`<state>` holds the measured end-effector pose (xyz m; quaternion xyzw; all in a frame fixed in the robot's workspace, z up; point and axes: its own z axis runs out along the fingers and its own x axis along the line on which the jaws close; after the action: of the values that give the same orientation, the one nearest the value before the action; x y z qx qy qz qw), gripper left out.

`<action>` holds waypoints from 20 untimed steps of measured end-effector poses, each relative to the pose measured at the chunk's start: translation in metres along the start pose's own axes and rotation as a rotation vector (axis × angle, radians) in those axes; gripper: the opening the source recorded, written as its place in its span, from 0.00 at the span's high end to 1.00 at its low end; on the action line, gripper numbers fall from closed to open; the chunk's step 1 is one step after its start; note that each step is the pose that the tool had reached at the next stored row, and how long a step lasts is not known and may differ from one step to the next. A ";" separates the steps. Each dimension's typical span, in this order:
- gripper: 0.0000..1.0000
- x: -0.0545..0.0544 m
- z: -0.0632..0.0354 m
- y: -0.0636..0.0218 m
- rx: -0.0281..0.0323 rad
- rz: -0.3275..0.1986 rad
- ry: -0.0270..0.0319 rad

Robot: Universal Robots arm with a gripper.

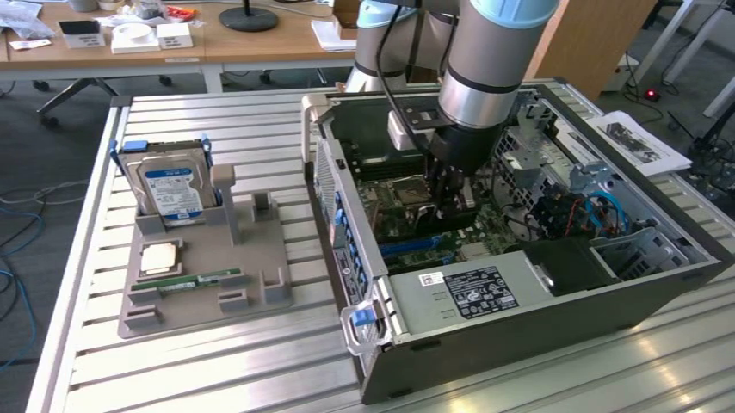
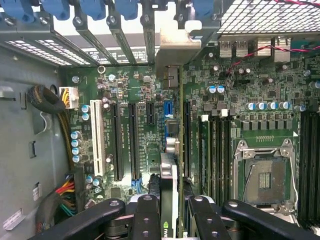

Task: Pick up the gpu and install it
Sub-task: 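Insert the gpu into the slot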

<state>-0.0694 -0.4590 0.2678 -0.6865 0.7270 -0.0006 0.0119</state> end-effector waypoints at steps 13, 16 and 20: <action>0.73 0.002 0.0037 0.0024 0.0000 0.000 0.0000; 0.73 0.002 0.0052 0.0034 -0.0001 0.000 0.0001; 0.73 0.002 0.0065 0.0053 -0.0001 0.000 0.0003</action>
<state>-0.0746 -0.4609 0.2612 -0.6865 0.7270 -0.0007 0.0118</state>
